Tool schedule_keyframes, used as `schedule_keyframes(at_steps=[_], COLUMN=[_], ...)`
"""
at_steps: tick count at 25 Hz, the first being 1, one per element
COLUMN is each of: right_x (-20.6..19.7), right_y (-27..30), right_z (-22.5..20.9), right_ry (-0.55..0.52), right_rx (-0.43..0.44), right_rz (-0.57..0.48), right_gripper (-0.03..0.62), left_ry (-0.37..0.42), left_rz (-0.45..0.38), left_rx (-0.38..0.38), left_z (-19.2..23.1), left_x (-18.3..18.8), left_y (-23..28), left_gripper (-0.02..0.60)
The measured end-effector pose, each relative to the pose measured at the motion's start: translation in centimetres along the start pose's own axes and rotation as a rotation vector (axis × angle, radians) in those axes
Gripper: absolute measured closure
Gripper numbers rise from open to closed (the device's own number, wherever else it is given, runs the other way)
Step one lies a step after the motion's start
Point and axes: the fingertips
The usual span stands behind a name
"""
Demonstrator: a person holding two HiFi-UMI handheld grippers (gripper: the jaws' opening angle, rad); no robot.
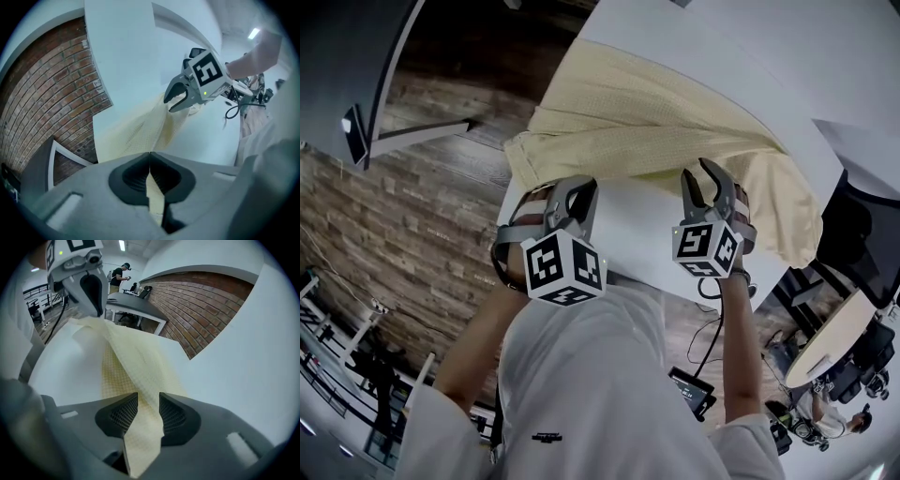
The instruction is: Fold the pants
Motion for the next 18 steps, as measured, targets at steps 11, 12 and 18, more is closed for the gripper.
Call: schedule_keyframes(at_steps=[11, 12, 18], right_x=[-1.1, -0.7, 0.8], right_y=[1.2, 1.2, 1.2], right_z=[-6.8, -7.2, -9.4], right_ry=[-0.004, -0.012, -0.034], right_rx=[-0.149, -0.153, -0.17], right_rz=[-0.009, -0.015, -0.045], right_gripper=[0.583, 0.583, 0.583], left_ry=[0.135, 0.155, 0.218], left_rz=[0.003, 0.007, 0.042], left_rx=[0.065, 0.074, 0.092], left_z=[6.7, 7.4, 11.1], left_x=[2.9, 3.2, 4.6], left_y=[0.6, 0.8, 1.8], left_gripper=[0.574, 0.574, 0.574])
Point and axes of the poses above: the fingertips, and each gripper's own axes: y forward along the fingers, z to its left, x out of its top, and after that the axes turned 11 degrees about -z, right-handed
